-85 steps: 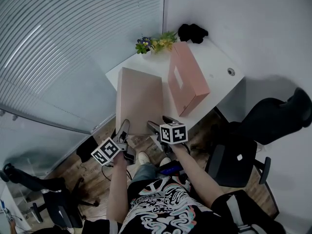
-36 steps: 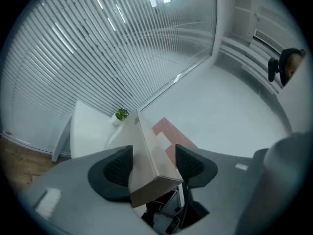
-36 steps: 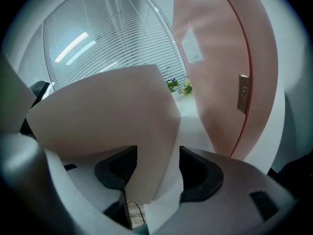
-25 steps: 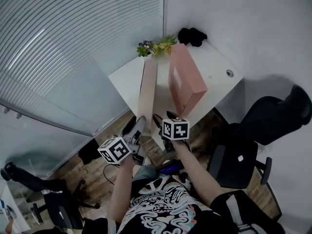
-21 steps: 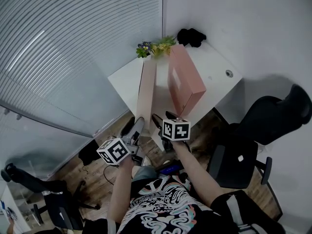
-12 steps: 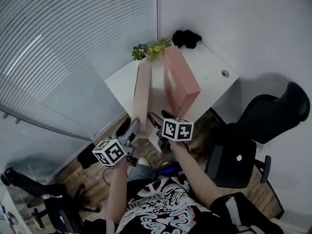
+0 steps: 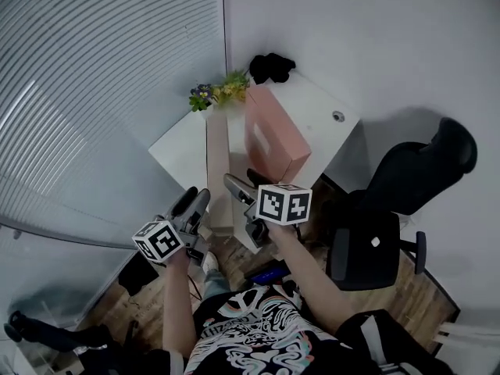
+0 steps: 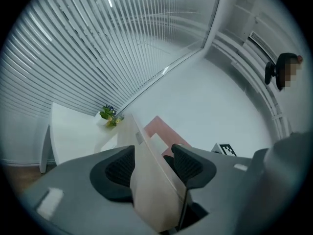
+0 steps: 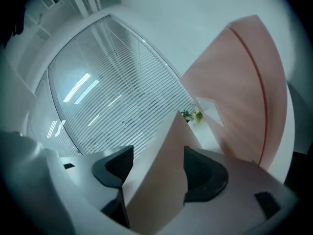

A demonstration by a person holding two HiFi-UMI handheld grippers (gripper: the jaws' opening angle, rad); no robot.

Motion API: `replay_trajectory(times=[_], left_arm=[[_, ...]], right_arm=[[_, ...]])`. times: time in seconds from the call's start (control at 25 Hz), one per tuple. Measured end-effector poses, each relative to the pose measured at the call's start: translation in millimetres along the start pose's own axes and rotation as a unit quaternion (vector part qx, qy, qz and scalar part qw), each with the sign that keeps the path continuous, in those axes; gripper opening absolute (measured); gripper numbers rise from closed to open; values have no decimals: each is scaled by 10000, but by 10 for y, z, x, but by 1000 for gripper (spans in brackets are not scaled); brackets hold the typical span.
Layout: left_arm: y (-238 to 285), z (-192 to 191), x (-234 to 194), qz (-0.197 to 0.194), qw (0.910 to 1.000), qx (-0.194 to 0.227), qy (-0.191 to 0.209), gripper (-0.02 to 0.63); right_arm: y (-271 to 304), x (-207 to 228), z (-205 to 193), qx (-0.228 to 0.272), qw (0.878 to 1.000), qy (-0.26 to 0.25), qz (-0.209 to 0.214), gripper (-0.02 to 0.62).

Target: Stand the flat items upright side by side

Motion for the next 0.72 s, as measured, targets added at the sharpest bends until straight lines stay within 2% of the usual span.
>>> replay_trajectory(times=[0.32, 0.72], left_arm=[[221, 188, -183, -489, 9956, -792, -135, 235], [397, 254, -400, -950, 9819, -1611, -283, 222]], right_arm=[[447, -50, 266, -466, 9965, -525, -464, 327], [816, 107, 559, -925, 9867, -862, -1018, 339]])
Point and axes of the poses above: the fingertips, and each gripper's own axes: y forward along the fingers, x to its right, z out of its top, the point moved 2 cm from there along -y, backward along the fingers, and after that the axes turned 15 degrees about -y, right-handed, at the moved point
